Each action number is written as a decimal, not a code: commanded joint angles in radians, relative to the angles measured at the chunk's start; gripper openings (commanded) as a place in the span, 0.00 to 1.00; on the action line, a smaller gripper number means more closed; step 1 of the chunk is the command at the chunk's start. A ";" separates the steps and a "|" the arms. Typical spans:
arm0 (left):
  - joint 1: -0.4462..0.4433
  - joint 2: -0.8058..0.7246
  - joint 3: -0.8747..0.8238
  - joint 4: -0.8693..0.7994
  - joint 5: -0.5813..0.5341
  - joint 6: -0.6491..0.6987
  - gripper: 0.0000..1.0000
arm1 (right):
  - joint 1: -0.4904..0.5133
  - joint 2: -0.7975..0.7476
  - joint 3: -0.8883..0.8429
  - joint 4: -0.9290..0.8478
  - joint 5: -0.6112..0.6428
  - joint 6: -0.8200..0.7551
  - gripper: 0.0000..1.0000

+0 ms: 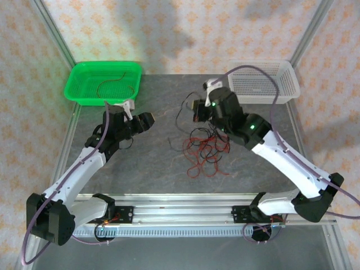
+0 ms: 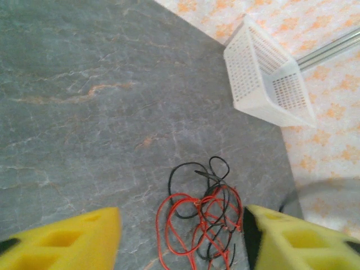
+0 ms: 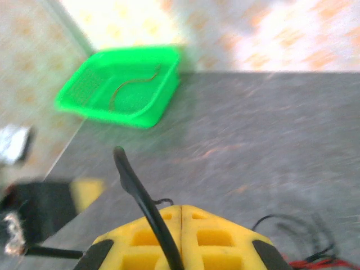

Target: Untangle the cables

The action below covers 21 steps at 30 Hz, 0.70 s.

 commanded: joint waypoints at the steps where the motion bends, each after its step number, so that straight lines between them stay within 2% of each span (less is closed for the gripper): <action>1: 0.003 -0.057 -0.017 0.040 0.022 0.033 0.72 | -0.109 0.022 0.075 -0.014 0.147 -0.055 0.01; 3: 0.004 -0.075 -0.026 0.047 0.027 0.039 0.82 | -0.178 0.045 0.117 0.011 0.183 -0.077 0.01; 5: 0.003 -0.095 -0.040 0.064 0.035 0.037 0.98 | -0.253 0.074 0.159 0.041 0.208 -0.099 0.01; 6: 0.003 -0.102 -0.046 0.073 0.035 0.033 0.99 | -0.283 0.091 0.174 0.060 0.217 -0.111 0.01; 13: 0.005 -0.157 -0.114 0.198 0.055 -0.050 0.99 | -0.488 0.248 0.340 0.157 0.219 -0.191 0.01; 16: 0.014 -0.150 -0.138 0.275 0.117 -0.117 0.99 | -0.550 0.342 0.439 0.167 0.218 -0.207 0.01; 21: 0.047 -0.128 -0.221 0.502 0.266 -0.269 0.99 | -0.627 0.493 0.557 0.200 0.244 -0.247 0.01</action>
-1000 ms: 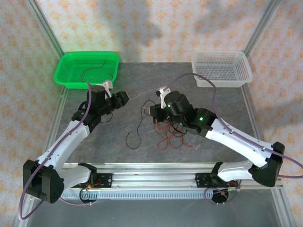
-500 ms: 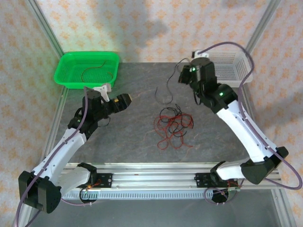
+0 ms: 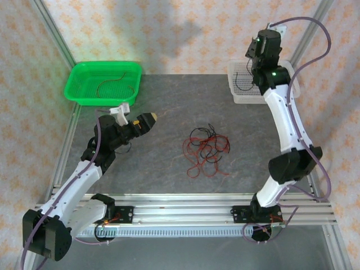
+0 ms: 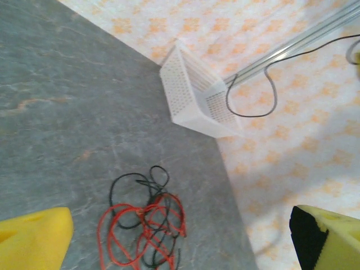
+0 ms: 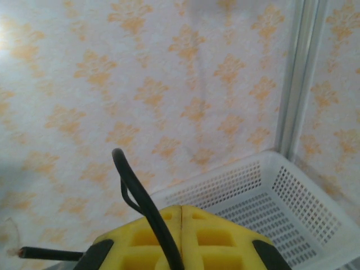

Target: Untangle the cables

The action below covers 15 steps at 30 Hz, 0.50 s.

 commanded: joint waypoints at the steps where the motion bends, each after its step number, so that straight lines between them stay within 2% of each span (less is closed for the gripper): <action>1: 0.024 0.008 -0.053 0.223 0.124 -0.132 0.99 | -0.045 0.088 0.072 0.053 0.035 -0.053 0.01; 4: 0.023 -0.020 -0.046 0.184 0.104 -0.105 0.99 | -0.089 0.181 0.124 0.054 0.034 -0.061 0.01; 10: 0.024 -0.111 0.081 -0.139 -0.061 0.080 0.99 | -0.163 0.354 0.182 0.028 -0.006 -0.022 0.00; 15: 0.023 -0.188 0.134 -0.252 -0.195 0.158 0.99 | -0.216 0.471 0.182 -0.013 -0.069 0.062 0.00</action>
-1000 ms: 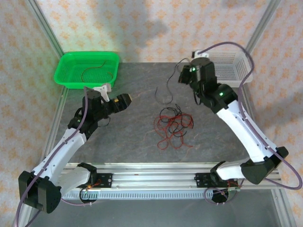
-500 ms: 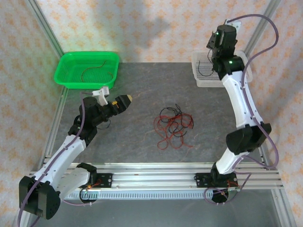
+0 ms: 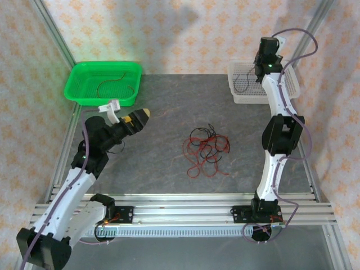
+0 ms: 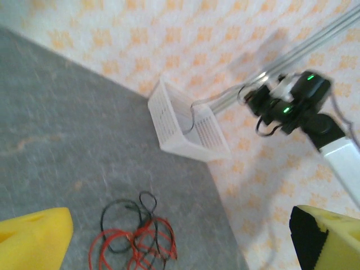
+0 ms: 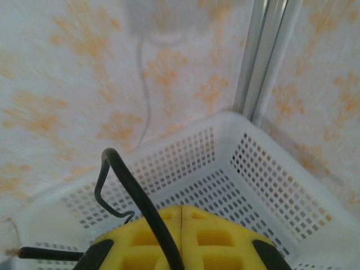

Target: Untangle the cables

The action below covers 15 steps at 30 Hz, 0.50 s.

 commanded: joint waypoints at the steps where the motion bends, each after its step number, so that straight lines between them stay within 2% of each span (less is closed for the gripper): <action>1: 0.006 -0.063 0.033 -0.105 -0.121 0.092 0.99 | -0.030 0.057 0.024 -0.043 -0.045 0.072 0.00; 5: 0.007 -0.092 0.030 -0.097 -0.138 0.100 0.99 | -0.036 0.125 0.025 -0.069 -0.073 0.080 0.00; 11: 0.007 -0.073 0.020 -0.068 -0.077 0.096 0.99 | -0.038 0.238 0.100 -0.154 -0.066 0.081 0.05; 15: 0.007 -0.091 0.006 -0.060 -0.088 0.105 0.99 | -0.045 0.276 0.120 -0.186 -0.062 0.093 0.17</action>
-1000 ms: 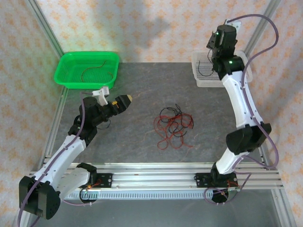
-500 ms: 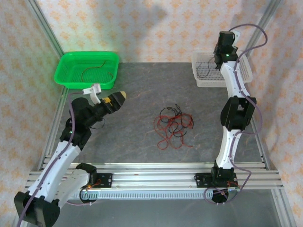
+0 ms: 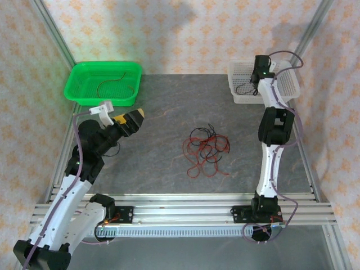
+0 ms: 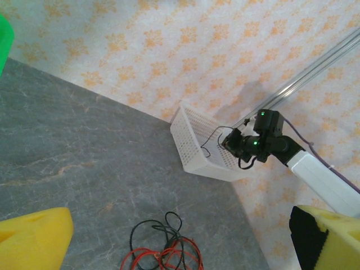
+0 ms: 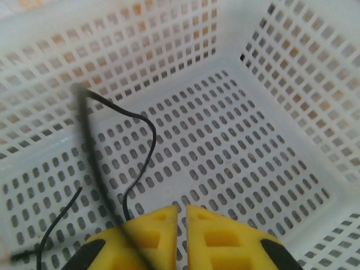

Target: Untangle the cables

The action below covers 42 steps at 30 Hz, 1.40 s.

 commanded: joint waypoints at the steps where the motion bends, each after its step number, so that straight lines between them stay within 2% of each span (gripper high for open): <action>1: 0.006 -0.024 -0.007 0.014 0.009 0.032 0.99 | -0.009 0.021 0.044 -0.065 0.002 0.029 0.22; 11: 0.007 -0.050 -0.013 0.003 0.014 0.037 0.98 | -0.025 0.027 0.113 -0.165 -0.089 0.065 0.51; 16: 0.007 -0.064 -0.047 0.040 0.059 0.010 0.99 | -0.025 -0.026 0.123 -0.193 -0.122 0.071 0.69; 21: 0.007 -0.062 -0.103 0.114 0.127 -0.035 0.99 | -0.025 -0.104 0.116 -0.226 -0.164 0.087 0.70; 25: 0.007 -0.041 -0.087 0.066 0.136 -0.013 0.99 | -0.025 -0.203 0.067 -0.239 -0.216 0.102 0.70; 28: 0.006 -0.008 -0.043 -0.038 0.119 0.027 0.93 | -0.024 -0.321 -0.043 -0.221 -0.257 0.118 0.70; 34: -0.020 0.069 0.023 -0.250 0.084 0.052 0.78 | 0.020 -0.659 -0.436 -0.068 -0.282 0.142 0.69; 38: -0.099 0.112 0.053 -0.381 0.010 0.081 0.72 | 0.064 -0.862 -0.656 -0.008 -0.286 0.152 0.68; 42: -0.222 0.138 0.045 -0.423 -0.052 0.022 0.70 | 0.085 -1.030 -0.826 0.035 -0.310 0.164 0.68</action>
